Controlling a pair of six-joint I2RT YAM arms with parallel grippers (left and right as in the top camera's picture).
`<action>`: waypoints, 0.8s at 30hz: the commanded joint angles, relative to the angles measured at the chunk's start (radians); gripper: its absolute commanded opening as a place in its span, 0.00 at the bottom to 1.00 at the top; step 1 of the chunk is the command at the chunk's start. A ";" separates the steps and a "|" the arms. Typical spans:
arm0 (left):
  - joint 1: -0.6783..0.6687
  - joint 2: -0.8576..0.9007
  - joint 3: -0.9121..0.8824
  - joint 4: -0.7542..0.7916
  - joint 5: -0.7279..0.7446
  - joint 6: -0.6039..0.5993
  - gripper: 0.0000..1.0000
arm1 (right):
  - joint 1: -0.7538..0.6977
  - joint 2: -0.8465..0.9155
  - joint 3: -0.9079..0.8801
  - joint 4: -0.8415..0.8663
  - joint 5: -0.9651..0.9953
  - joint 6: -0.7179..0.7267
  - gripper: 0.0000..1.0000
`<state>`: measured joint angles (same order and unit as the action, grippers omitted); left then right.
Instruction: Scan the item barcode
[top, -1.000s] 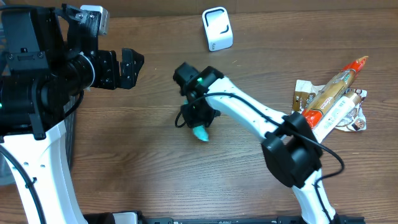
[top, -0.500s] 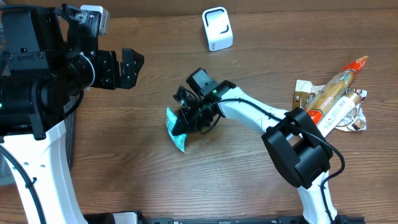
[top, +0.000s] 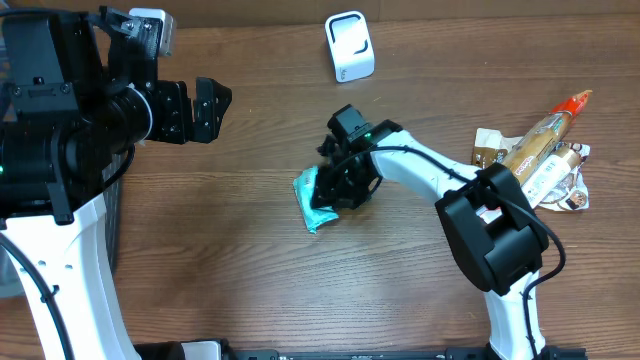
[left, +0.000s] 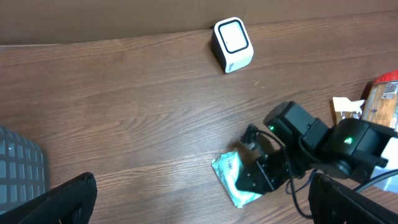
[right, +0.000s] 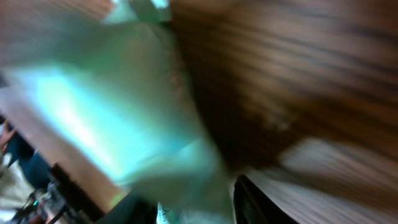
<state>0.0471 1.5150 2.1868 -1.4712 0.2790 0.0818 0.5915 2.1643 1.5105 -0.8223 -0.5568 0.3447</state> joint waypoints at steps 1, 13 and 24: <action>-0.002 0.003 0.008 0.002 -0.002 0.016 1.00 | -0.036 -0.008 -0.010 -0.027 0.146 -0.038 0.42; -0.002 0.003 0.008 0.002 -0.002 0.016 1.00 | -0.074 -0.012 0.203 -0.288 0.338 -0.090 0.40; -0.002 0.003 0.008 0.002 -0.002 0.016 1.00 | -0.047 -0.011 0.262 -0.290 0.214 -0.027 0.04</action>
<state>0.0471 1.5150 2.1868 -1.4712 0.2790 0.0818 0.5377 2.1620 1.7542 -1.1240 -0.2802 0.2970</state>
